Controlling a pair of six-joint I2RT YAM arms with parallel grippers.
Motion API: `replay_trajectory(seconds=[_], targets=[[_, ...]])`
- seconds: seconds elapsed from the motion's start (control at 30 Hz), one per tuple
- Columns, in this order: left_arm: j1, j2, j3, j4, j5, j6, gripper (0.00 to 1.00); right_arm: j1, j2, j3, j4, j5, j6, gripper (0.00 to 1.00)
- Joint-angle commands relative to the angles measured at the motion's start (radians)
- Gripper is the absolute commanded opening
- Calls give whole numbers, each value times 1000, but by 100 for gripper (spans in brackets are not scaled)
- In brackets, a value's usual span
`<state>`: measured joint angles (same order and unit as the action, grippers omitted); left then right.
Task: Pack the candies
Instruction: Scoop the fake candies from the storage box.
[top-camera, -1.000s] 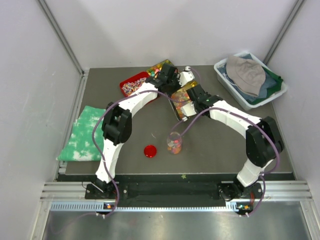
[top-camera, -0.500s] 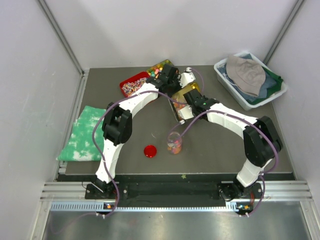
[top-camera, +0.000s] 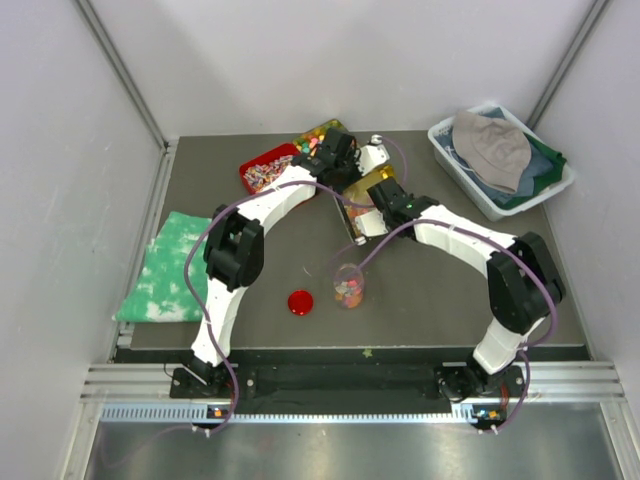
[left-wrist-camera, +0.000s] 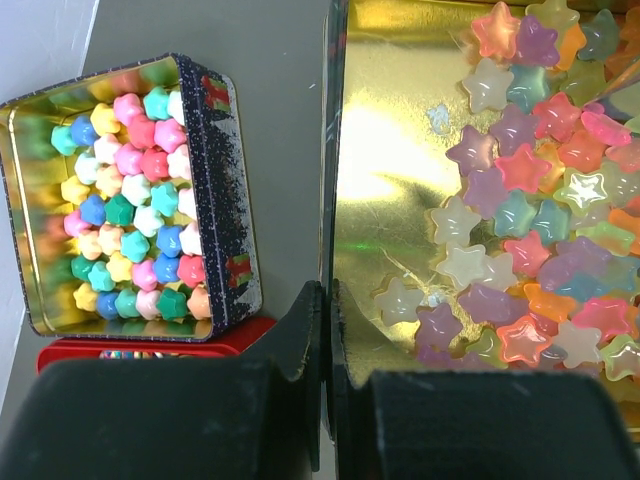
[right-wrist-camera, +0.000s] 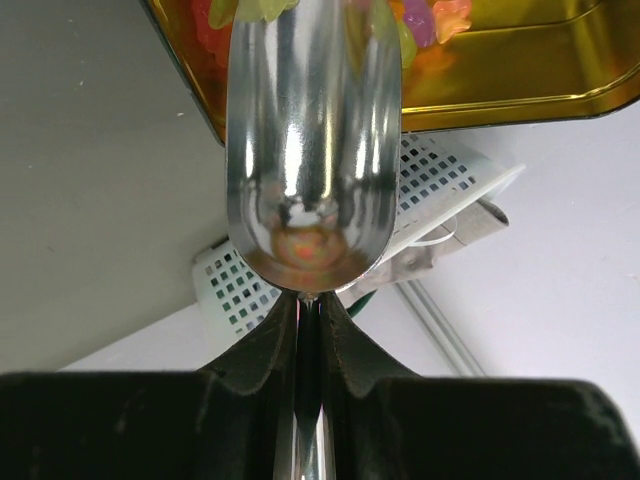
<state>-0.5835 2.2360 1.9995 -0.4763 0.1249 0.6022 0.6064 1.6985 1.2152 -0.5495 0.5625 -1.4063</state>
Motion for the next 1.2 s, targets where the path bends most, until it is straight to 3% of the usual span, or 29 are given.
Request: replay_trajectory(seconds=[0.0,0.23,0.43,0.6,1.17], targets=[[-21,-98,61,79,85,-35,0,7,36,24,-110,-177,29,0],[-21,-90,67,82,90,-48,0,-2,18,-37,-32,-165,-89,0],[-22,-87,67,82,90,-51,0,-28,78,145,-296,-308,3,0],[-22,-78,67,82,87,-51,0,-57,59,73,-181,-282,-71,0],[-32,-62,85,62,55,-58,0,-13,164,130,-127,-262,147,0]])
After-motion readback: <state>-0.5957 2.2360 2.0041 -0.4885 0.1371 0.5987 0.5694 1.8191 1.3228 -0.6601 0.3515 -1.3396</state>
